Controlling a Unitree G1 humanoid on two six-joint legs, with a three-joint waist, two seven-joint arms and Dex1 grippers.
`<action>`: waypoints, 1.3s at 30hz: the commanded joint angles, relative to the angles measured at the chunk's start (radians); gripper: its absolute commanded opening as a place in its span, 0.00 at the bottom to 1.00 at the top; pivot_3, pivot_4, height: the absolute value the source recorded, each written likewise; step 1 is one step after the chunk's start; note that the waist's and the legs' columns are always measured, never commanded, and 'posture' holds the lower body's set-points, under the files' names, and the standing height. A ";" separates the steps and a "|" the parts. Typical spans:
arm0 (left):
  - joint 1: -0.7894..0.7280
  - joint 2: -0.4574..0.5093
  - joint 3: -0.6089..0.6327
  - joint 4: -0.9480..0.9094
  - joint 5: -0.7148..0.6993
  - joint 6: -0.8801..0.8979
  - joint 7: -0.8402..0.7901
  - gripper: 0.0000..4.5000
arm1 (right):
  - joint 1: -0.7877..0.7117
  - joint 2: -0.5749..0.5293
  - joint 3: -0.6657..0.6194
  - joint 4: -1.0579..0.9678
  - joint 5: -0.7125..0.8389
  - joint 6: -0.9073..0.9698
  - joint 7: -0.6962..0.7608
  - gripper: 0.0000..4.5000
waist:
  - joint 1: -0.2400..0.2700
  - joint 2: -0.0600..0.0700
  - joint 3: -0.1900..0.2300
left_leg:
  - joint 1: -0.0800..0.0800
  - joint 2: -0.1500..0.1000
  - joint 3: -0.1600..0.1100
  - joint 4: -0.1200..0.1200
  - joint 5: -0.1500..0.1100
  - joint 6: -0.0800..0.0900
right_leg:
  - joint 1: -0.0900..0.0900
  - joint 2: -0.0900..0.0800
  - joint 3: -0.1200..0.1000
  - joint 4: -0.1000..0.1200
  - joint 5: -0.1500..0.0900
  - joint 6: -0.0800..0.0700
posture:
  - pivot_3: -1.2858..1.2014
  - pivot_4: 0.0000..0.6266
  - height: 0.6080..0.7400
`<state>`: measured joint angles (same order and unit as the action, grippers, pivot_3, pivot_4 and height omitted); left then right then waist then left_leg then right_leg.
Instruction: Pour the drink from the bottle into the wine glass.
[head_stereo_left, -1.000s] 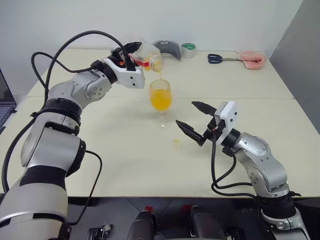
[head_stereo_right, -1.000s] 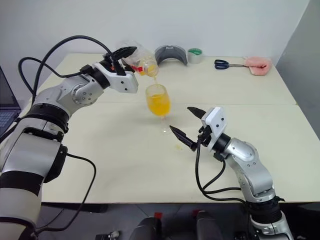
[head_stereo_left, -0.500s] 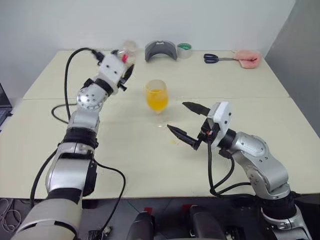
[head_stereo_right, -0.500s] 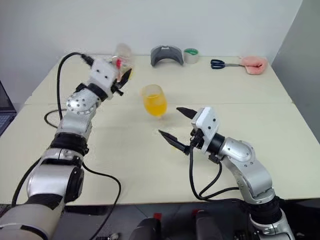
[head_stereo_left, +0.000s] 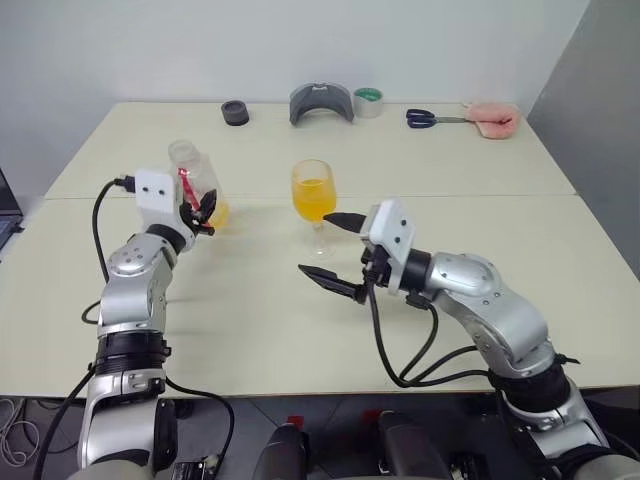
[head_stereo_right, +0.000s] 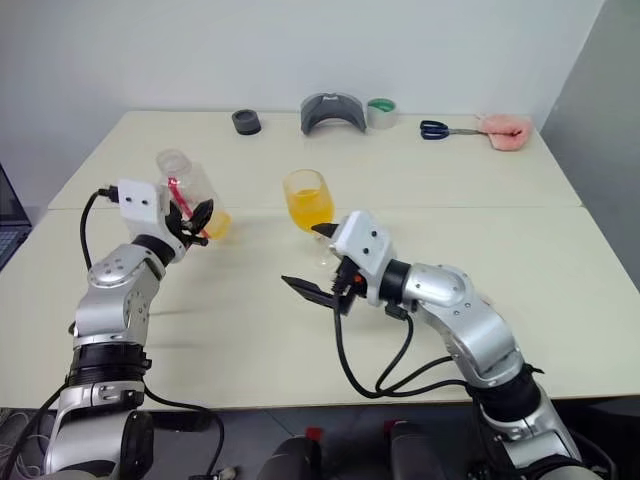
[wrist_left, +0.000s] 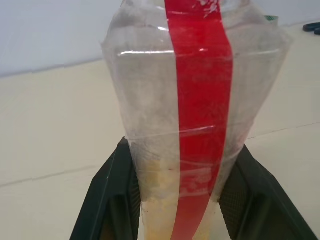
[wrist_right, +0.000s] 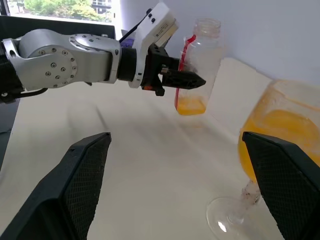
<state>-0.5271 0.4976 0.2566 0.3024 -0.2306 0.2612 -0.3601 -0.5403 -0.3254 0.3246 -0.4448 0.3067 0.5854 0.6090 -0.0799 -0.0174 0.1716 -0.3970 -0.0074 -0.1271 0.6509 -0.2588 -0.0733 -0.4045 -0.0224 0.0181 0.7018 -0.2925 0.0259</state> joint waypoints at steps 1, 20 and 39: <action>0.010 -0.007 0.045 -0.004 -0.040 0.006 0.000 0.38 | -0.039 0.024 0.018 0.009 -0.015 -0.007 0.000 1.00 | 0.000 -0.001 0.000 | 0.000 0.000 0.000 0.000 0.000 0.000 | 0.000 0.000 0.000 0.000 0.000 0.000 | 0.52 0.24 1.00; 0.039 -0.005 0.047 0.045 -0.050 0.022 -0.008 0.95 | -0.065 0.059 0.027 0.052 -0.068 0.025 -0.008 1.00 | 0.002 -0.002 -0.001 | 0.001 0.000 0.000 -0.001 0.000 0.000 | 0.000 0.000 0.000 0.000 0.000 0.000 | 0.52 0.24 1.00; 0.403 -0.088 0.049 -0.472 -0.035 0.079 0.119 1.00 | 0.392 0.082 -0.175 0.101 -0.167 -0.351 -0.215 1.00 | 0.022 -0.003 -0.002 | 0.001 0.001 0.003 -0.004 -0.002 0.004 | 0.000 -0.001 0.003 -0.003 0.000 0.000 | 0.52 0.24 1.00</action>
<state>-0.1404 0.4182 0.2861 -0.0862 -0.2599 0.3317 -0.2644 -0.1618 -0.2640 0.1907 -0.3407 0.1494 0.3097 0.4458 -0.0574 -0.0202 0.1692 -0.3950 -0.0060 -0.1234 0.6468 -0.2609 -0.0696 -0.4041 -0.0228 0.0219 0.6987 -0.2923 0.0256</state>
